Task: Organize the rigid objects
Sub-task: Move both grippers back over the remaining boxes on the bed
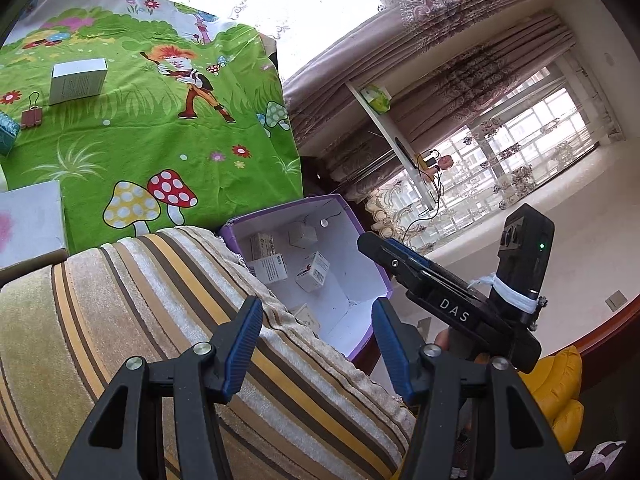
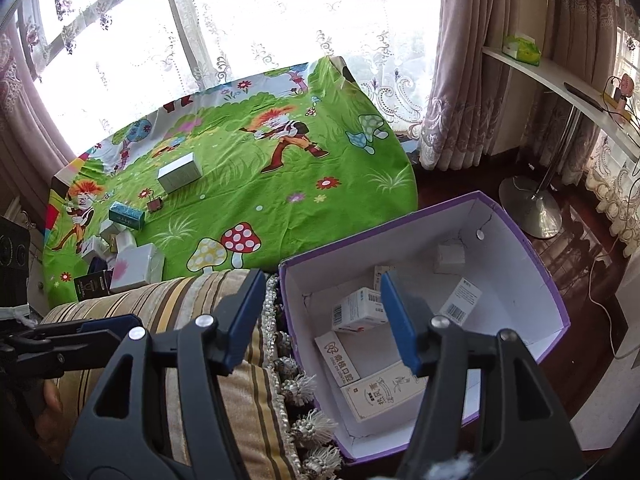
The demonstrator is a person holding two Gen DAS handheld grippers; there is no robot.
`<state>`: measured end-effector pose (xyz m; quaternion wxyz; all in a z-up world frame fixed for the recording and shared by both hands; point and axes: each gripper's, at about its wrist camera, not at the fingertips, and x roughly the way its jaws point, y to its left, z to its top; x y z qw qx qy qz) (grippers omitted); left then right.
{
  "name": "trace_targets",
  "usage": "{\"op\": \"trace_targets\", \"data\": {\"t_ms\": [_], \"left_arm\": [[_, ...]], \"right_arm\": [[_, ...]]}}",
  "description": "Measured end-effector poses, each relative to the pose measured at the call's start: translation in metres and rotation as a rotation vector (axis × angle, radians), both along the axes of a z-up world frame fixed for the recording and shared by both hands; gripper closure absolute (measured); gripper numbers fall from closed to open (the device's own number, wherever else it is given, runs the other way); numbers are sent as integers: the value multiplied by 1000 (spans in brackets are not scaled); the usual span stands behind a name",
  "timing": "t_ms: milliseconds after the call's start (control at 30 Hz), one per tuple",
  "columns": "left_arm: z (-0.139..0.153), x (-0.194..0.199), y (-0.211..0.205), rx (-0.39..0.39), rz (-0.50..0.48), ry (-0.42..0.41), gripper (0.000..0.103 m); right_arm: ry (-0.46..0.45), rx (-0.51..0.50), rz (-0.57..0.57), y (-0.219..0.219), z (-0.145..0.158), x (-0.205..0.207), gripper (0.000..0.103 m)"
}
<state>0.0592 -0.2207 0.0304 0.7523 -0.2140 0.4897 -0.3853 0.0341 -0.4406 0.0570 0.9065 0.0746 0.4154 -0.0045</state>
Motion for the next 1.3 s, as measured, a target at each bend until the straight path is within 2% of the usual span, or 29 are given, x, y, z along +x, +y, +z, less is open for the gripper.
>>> {"op": "trace_targets", "data": {"t_ms": [433,967,1300], "left_arm": [[2,13,49,17,133,5,45],[-11,25,167,24,429,53,45],[-20,29,215,62,564,93,44]], "right_arm": [[27,6,122,47,-6,9,35],[76,7,198,78,-24,17,30],[94,-9,227,92,-29,19,28]]}}
